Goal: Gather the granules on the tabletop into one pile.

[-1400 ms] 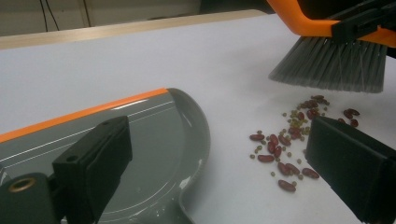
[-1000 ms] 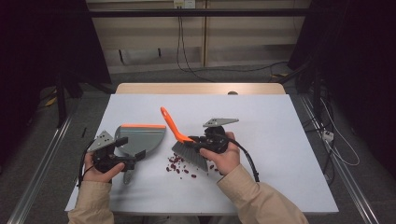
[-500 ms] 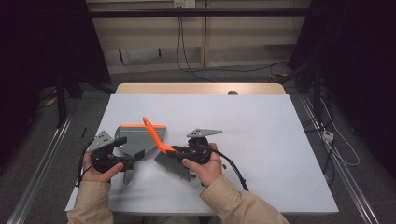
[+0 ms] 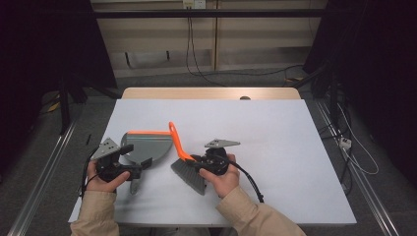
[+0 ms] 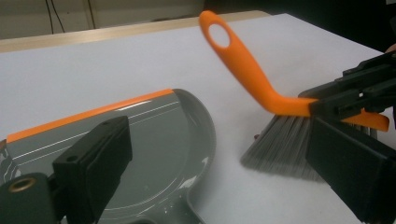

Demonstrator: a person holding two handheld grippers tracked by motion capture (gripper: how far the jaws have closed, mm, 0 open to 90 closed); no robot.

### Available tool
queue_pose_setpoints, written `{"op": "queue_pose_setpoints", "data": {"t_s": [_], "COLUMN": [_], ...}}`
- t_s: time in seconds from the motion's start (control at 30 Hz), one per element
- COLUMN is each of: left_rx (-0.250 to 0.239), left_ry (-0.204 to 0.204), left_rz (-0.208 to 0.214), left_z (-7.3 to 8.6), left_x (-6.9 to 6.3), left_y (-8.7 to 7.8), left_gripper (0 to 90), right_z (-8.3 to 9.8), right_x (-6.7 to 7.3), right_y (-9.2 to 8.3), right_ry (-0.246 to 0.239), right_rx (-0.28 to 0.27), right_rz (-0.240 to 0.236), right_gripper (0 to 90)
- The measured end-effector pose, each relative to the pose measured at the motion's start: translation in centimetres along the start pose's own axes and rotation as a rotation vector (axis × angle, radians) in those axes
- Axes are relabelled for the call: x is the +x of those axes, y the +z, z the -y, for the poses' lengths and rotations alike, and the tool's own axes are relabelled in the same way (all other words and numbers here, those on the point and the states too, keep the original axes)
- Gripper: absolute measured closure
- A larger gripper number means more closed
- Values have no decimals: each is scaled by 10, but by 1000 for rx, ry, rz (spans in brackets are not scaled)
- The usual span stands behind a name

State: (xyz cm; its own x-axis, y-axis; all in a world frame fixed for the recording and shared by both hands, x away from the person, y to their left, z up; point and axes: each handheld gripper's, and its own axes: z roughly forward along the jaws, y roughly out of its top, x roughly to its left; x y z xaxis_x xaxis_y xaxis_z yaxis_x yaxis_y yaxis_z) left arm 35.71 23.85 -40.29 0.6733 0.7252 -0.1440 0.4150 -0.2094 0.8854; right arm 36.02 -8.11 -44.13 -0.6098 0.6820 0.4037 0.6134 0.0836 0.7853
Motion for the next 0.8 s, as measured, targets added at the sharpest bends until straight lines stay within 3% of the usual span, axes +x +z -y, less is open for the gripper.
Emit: {"op": "queue_pose_setpoints", "data": {"t_s": [0.37,0.8], "left_rx": [5,10], "left_ry": [5,6], "left_rz": [-1,-1], "left_z": [0,1], "left_x": [-1,-1], "left_y": [1,3], "left_gripper": [73,73], "right_z": [-1,0], "right_x": [-25,-42], "right_y": [-24,-43], "right_ry": [19,33], "right_rx": [-7,-14], "right_rz": [81,123], "right_gripper": [693,694]}}
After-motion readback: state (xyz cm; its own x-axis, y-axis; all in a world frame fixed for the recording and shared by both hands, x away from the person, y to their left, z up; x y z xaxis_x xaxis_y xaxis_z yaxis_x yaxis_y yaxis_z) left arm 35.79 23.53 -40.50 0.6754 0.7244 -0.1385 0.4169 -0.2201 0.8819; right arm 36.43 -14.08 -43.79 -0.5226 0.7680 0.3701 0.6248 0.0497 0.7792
